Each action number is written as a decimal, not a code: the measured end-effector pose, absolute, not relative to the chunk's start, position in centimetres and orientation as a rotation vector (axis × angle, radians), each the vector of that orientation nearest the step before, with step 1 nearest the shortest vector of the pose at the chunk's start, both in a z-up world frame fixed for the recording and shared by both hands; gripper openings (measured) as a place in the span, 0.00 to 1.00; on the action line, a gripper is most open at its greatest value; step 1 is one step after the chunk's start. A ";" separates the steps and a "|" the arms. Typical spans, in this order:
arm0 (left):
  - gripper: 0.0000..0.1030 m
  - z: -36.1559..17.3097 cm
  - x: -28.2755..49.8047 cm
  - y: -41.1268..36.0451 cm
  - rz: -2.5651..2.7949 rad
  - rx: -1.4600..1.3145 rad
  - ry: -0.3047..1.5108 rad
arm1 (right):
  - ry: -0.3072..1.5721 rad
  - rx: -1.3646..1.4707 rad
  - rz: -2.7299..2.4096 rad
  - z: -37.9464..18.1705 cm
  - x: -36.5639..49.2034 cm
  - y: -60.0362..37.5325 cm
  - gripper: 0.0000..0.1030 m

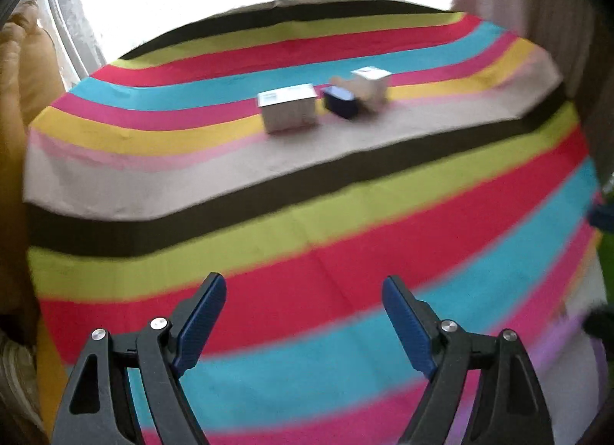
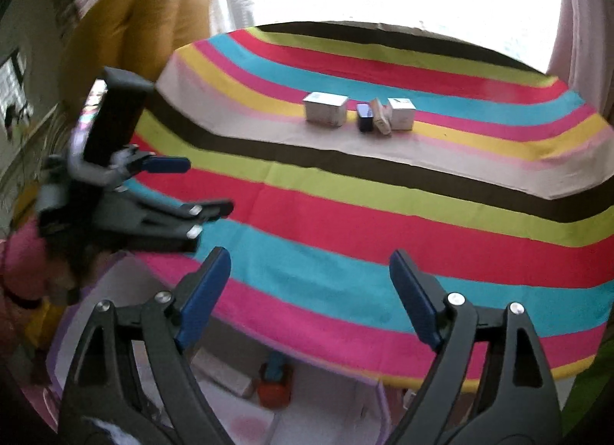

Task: Organize rigid objects
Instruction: 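Move both tools back toward the remaining boxes on the tablecloth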

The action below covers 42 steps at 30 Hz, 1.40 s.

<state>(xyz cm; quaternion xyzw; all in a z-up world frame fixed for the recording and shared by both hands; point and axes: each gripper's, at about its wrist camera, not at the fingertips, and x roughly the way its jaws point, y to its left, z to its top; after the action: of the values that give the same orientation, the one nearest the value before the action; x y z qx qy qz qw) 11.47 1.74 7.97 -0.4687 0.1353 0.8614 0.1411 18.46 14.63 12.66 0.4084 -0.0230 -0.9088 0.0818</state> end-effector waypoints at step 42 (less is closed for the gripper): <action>1.00 1.2 -2.7 -4.0 2.671 -1.369 0.080 | -0.099 1.554 -2.886 3.1 -6.8 21.7 0.87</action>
<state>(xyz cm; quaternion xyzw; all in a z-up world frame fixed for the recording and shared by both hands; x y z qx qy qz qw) -2.68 -3.97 1.21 -0.4549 0.0265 0.8874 0.0697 -6.84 21.72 3.13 0.4728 -0.0302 -0.8779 -0.0688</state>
